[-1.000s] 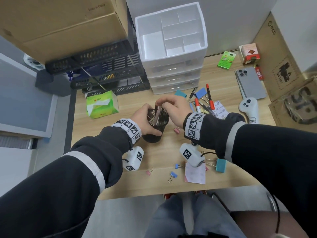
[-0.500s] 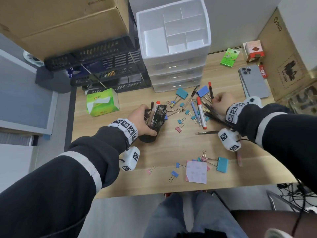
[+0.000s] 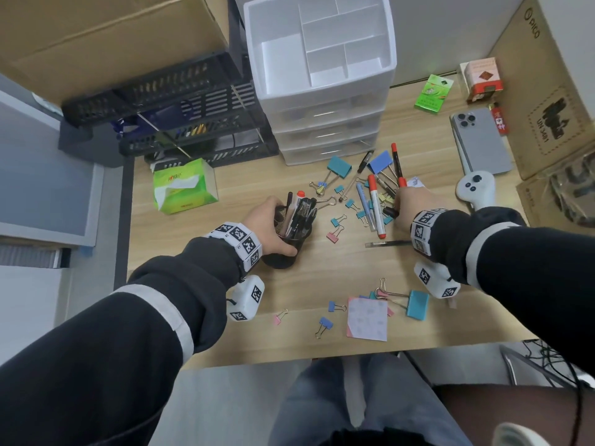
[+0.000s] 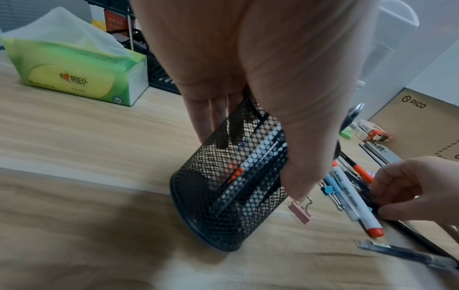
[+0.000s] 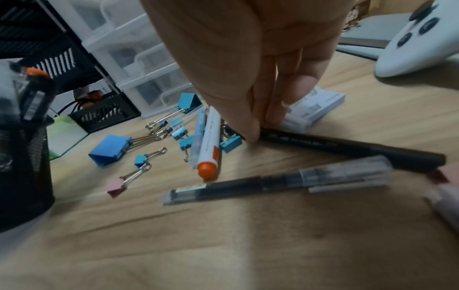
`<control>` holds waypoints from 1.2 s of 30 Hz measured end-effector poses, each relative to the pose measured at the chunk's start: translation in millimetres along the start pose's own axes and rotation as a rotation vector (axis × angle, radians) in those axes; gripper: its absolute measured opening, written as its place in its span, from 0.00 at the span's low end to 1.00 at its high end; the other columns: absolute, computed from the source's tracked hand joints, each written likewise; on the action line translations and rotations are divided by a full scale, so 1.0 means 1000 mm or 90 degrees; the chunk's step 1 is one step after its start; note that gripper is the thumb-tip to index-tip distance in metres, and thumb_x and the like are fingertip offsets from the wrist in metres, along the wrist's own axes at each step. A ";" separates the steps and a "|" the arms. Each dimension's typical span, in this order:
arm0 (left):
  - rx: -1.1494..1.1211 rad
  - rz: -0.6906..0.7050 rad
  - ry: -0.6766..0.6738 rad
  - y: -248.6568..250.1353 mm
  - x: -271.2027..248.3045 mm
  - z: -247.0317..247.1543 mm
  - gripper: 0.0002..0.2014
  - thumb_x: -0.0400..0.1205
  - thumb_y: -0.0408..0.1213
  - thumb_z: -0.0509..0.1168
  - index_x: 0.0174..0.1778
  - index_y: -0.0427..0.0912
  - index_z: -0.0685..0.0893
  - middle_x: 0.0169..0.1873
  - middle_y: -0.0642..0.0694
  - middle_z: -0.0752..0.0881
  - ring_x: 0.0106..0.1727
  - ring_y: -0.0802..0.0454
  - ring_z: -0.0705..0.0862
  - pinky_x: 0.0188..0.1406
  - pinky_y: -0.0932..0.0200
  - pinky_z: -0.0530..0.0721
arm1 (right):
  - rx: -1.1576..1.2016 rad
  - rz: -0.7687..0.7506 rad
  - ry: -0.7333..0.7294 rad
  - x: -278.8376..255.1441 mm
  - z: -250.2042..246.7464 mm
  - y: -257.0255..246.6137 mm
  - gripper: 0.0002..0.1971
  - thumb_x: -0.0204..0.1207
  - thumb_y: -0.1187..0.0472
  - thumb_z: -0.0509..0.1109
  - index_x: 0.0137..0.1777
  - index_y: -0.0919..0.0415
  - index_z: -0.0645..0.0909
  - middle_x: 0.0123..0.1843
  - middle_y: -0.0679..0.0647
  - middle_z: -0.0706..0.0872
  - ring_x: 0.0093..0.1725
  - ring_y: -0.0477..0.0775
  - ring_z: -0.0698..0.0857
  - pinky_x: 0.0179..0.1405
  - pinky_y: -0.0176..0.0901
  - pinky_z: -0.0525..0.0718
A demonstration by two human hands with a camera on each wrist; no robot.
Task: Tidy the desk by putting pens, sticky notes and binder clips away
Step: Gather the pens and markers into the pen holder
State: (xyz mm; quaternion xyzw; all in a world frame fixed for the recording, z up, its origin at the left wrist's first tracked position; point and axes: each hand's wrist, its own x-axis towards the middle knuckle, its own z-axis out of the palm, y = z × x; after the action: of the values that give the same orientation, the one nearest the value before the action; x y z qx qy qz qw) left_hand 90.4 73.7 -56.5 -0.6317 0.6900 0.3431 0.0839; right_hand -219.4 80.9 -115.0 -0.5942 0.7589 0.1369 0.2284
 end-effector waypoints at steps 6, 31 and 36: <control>-0.006 0.005 -0.008 0.008 0.004 0.001 0.53 0.51 0.53 0.85 0.72 0.45 0.71 0.53 0.51 0.85 0.53 0.49 0.85 0.58 0.48 0.85 | -0.062 -0.025 0.016 -0.006 -0.001 -0.005 0.07 0.77 0.66 0.68 0.50 0.55 0.76 0.37 0.52 0.78 0.41 0.57 0.82 0.40 0.45 0.81; -0.007 0.036 -0.014 0.016 0.008 0.006 0.49 0.55 0.50 0.86 0.70 0.46 0.68 0.47 0.52 0.84 0.47 0.49 0.86 0.52 0.50 0.86 | 0.199 0.014 -0.005 0.014 0.000 -0.037 0.16 0.76 0.59 0.74 0.54 0.59 0.70 0.40 0.52 0.79 0.34 0.52 0.79 0.32 0.44 0.76; 0.000 0.039 -0.027 0.017 0.007 0.005 0.48 0.56 0.48 0.86 0.69 0.47 0.67 0.48 0.51 0.84 0.47 0.49 0.86 0.52 0.48 0.87 | 0.212 0.027 -0.010 0.015 -0.006 -0.042 0.13 0.76 0.60 0.73 0.53 0.60 0.71 0.38 0.53 0.77 0.33 0.51 0.76 0.26 0.42 0.72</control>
State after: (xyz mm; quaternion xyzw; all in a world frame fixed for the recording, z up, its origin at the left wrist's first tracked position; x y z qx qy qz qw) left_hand 71.5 70.4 -57.9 -0.6028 0.7072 0.3590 0.0876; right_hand -183.0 55.1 -114.9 -0.5311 0.7816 0.0188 0.3266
